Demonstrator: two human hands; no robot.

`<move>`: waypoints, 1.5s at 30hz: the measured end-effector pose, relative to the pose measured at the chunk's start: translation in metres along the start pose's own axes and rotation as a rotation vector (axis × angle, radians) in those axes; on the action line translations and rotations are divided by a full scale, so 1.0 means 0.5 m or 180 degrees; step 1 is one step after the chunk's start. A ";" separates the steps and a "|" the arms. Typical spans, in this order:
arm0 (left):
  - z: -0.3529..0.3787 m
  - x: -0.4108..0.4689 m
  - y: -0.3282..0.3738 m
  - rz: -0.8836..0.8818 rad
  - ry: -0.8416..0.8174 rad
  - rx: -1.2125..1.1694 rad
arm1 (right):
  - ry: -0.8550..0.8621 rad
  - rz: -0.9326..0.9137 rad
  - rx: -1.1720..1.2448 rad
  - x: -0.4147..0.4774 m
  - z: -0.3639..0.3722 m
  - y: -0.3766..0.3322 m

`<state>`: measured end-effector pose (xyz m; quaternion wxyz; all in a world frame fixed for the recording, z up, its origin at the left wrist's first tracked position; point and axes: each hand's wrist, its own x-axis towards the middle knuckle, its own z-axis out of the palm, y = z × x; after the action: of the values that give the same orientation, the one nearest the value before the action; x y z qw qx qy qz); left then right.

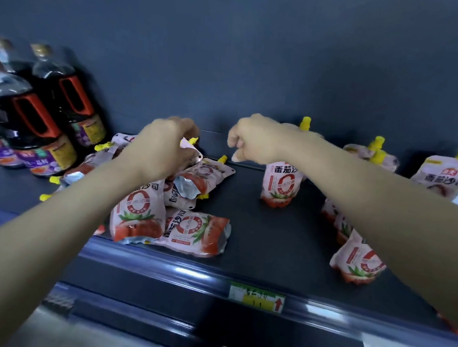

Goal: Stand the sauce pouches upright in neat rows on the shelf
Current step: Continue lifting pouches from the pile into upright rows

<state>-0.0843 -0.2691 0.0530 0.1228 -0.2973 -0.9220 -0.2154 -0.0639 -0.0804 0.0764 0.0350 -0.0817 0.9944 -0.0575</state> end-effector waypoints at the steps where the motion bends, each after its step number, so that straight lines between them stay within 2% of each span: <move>1: -0.005 -0.013 -0.017 -0.0046 -0.0007 0.0022 | -0.0104 -0.0043 0.0019 0.012 0.013 -0.019; 8: -0.006 -0.085 -0.167 -0.0515 -0.0500 0.0177 | -0.0879 -0.0210 -0.0102 0.080 0.119 -0.136; 14: 0.033 -0.091 -0.259 -0.0810 -0.1060 0.0508 | -0.1557 0.0204 -0.0409 0.098 0.193 -0.167; 18: 0.051 -0.077 -0.279 -0.0819 -0.1222 0.0620 | -0.1630 0.0407 -0.0210 0.097 0.215 -0.176; 24: 0.052 -0.053 -0.289 -0.1034 -0.1521 0.0005 | -0.1699 0.0680 -0.0049 0.088 0.240 -0.175; 29: 0.056 -0.045 -0.280 -0.1268 -0.1378 -0.0295 | -0.1594 0.0914 0.0417 0.071 0.257 -0.159; 35: 0.037 -0.032 -0.274 -0.1393 -0.1160 -0.0235 | -0.1533 0.1022 0.0731 0.055 0.257 -0.148; 42: 0.001 -0.029 -0.230 -0.0956 -0.0728 -0.0428 | -0.1703 0.1214 0.0818 0.015 0.222 -0.121; 45: -0.004 -0.031 -0.201 -0.0692 -0.0660 -0.0440 | -0.1393 0.1500 0.1056 -0.010 0.207 -0.099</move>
<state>-0.1322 -0.3513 0.0165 -0.0178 -0.2242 -0.9395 -0.2585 -0.0430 -0.1392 -0.0201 0.2720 0.1461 0.9320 -0.1896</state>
